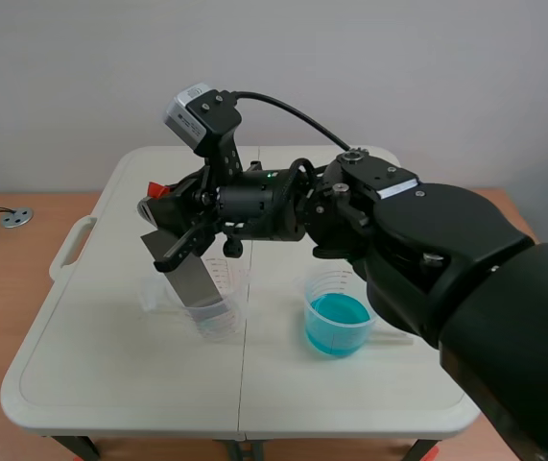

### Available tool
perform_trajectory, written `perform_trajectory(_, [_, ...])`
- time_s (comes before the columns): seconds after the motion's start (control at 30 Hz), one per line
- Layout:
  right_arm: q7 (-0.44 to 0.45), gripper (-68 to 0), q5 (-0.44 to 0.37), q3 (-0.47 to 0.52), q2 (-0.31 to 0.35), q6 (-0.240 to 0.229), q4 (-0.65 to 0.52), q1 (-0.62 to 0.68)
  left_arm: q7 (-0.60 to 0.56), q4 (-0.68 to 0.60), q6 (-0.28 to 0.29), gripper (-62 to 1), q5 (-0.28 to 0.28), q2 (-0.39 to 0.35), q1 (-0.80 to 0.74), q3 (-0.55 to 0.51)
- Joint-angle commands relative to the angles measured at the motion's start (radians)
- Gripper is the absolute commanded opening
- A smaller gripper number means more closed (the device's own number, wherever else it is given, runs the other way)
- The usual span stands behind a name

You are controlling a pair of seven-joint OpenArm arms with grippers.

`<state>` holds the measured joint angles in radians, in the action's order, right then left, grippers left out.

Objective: Hold the metal plate by the orange handle, dip it into the blue solution, take it out and point at it, then put the plate back in the beaker on the left.
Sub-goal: 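Lift the metal plate out of the left beaker, then move the plate over the blue solution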

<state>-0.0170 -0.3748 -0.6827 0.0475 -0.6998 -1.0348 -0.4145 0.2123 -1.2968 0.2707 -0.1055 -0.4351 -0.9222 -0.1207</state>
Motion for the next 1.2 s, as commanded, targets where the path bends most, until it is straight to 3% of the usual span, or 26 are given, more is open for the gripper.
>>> perform_trajectory(0.0, [0.018, -66.2, 0.006, 0.005, 0.006, -0.004, -0.066, 0.004, -0.003, -0.010, 0.005, -58.2, -0.005, 0.003, -0.011, -0.001])
perform_trajectory(0.3, [0.004, -66.2, 0.033, 0.024, 0.066, 0.010, -0.261, 0.089, -0.003, -0.010, 0.005, -58.2, -0.005, 0.003, -0.011, -0.001])
perform_trajectory(0.57, [-0.027, -66.2, 0.031, 0.060, 0.122, 0.053, -0.433, 0.138, -0.010, -0.010, 0.005, -58.2, -0.005, 0.003, -0.005, -0.001])
perform_trajectory(1.0, [-0.071, -66.2, 0.024, 0.143, 0.205, 0.056, -0.689, 0.182, -0.016, -0.014, 0.005, -58.2, -0.005, 0.002, -0.005, -0.001])
perform_trajectory(1.17, [-0.073, -66.2, -0.006, 0.187, 0.253, 0.056, -0.790, 0.217, -0.048, -0.031, 0.004, -58.2, 0.026, 0.001, 0.002, -0.013])
